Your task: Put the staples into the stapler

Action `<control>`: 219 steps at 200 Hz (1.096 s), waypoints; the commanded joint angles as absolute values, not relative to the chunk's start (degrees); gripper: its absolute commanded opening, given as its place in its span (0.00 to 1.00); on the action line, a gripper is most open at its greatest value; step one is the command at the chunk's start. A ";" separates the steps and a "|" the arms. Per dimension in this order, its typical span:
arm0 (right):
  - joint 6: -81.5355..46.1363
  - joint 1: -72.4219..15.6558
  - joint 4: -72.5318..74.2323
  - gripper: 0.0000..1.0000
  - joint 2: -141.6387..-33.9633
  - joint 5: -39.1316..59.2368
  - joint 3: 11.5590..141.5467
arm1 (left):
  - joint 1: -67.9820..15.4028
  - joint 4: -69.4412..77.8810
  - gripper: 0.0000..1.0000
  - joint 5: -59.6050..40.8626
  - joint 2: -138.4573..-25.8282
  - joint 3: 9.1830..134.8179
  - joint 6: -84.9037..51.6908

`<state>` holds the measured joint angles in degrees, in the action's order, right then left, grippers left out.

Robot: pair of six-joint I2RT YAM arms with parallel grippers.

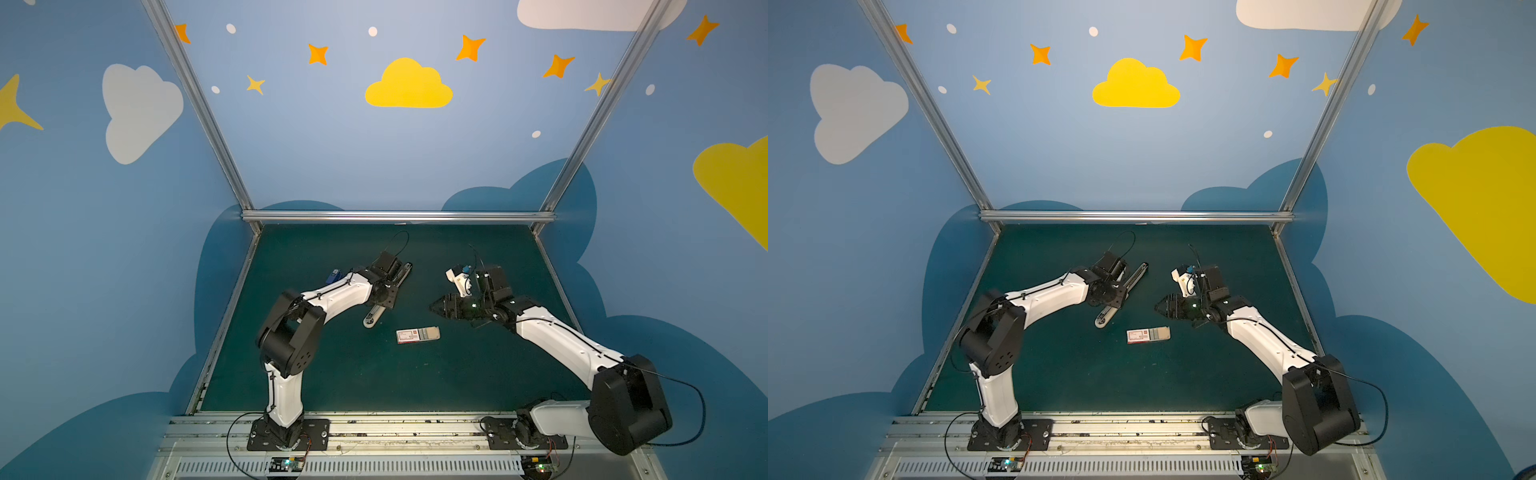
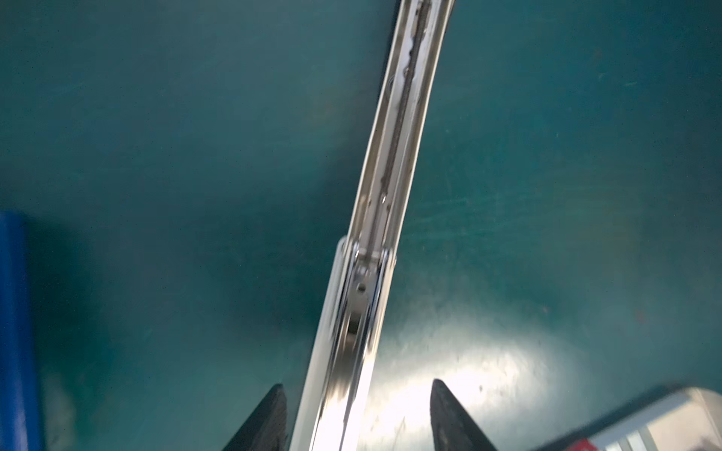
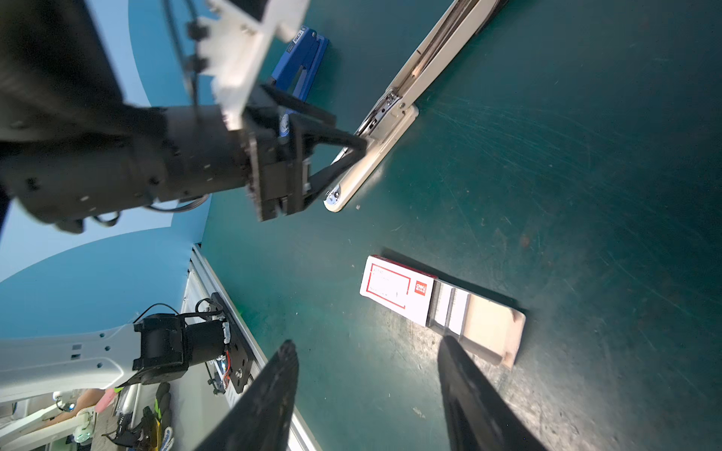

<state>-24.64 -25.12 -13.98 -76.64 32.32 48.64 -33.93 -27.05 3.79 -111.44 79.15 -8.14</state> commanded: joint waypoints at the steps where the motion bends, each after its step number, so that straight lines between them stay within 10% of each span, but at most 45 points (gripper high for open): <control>1: -24.52 -24.53 -13.88 0.58 -76.98 32.43 50.03 | -33.00 -26.21 0.59 2.80 -114.67 82.24 -6.55; 165: -28.22 -21.47 -8.27 0.60 -90.36 32.86 54.68 | -31.64 -24.12 0.29 -0.88 -121.10 86.85 -4.13; 174: -28.92 -20.96 -7.84 0.62 -91.72 33.12 55.21 | -31.64 -23.78 0.28 -1.04 -120.86 86.53 -4.05; 181: -29.53 -20.55 -7.31 0.81 -92.73 33.70 55.68 | -31.68 -23.73 0.28 -1.14 -120.70 86.42 -4.04; 219: -31.46 -19.60 -5.32 0.82 -96.45 35.60 57.60 | -31.65 -23.35 0.39 -1.14 -120.07 86.19 -4.04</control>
